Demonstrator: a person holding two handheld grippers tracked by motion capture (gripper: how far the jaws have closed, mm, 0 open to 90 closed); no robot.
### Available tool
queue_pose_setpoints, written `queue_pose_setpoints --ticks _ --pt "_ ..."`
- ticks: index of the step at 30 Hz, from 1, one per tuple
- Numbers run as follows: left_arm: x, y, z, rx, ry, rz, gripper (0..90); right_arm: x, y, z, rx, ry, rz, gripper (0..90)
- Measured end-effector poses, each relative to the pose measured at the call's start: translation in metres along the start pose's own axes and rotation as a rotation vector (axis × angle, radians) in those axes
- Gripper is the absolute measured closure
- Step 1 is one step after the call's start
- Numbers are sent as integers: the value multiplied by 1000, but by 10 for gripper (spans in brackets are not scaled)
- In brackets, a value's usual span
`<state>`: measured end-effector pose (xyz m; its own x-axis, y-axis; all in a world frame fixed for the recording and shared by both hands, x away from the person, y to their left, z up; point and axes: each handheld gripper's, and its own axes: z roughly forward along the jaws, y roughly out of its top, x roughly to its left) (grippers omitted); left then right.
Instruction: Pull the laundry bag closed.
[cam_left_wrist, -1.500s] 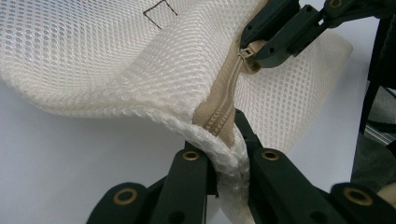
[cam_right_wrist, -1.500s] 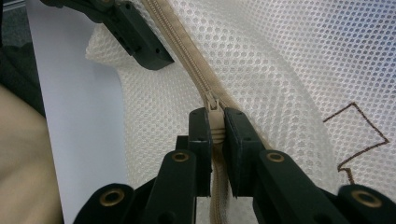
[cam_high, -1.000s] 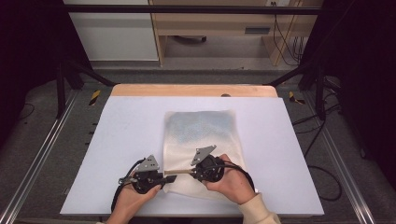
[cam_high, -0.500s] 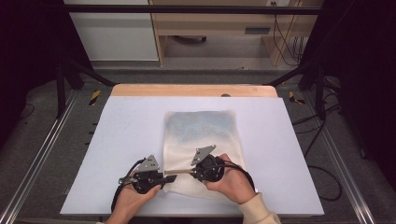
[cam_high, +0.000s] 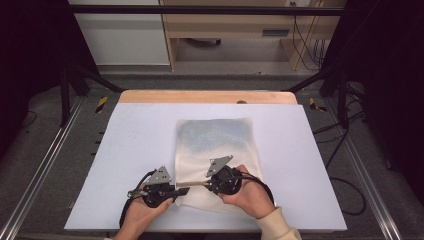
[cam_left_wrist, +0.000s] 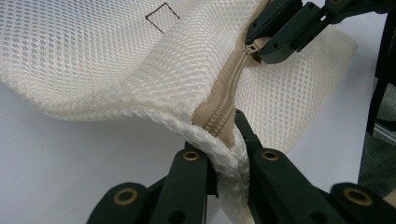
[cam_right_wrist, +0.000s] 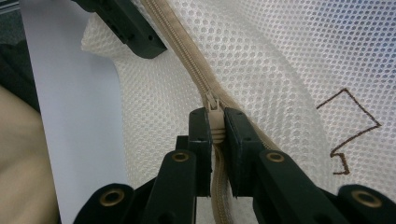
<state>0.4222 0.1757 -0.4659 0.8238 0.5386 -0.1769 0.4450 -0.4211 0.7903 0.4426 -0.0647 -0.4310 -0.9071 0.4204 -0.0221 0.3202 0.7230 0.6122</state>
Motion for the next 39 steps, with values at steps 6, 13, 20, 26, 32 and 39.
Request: queue_pose_setpoints --ticks 6,13,20,26,32,39 --pt "0 0 0 -4 -1 1 861 -1 -1 -3 -6 -5 2 821" --pt "0 0 0 -3 1 1 862 -1 -4 -4 -3 -7 10 821" --pt "0 0 0 -3 0 2 861 -1 -6 -4 -5 -11 7 821" --pt "-1 0 0 -4 1 3 861 -1 -8 -6 -5 -12 13 821" --pt "-1 1 0 -3 0 5 862 -1 -9 -7 -4 -14 11 821" --pt "-2 1 1 0 -4 8 862 -1 -11 -7 -4 -16 14 821"
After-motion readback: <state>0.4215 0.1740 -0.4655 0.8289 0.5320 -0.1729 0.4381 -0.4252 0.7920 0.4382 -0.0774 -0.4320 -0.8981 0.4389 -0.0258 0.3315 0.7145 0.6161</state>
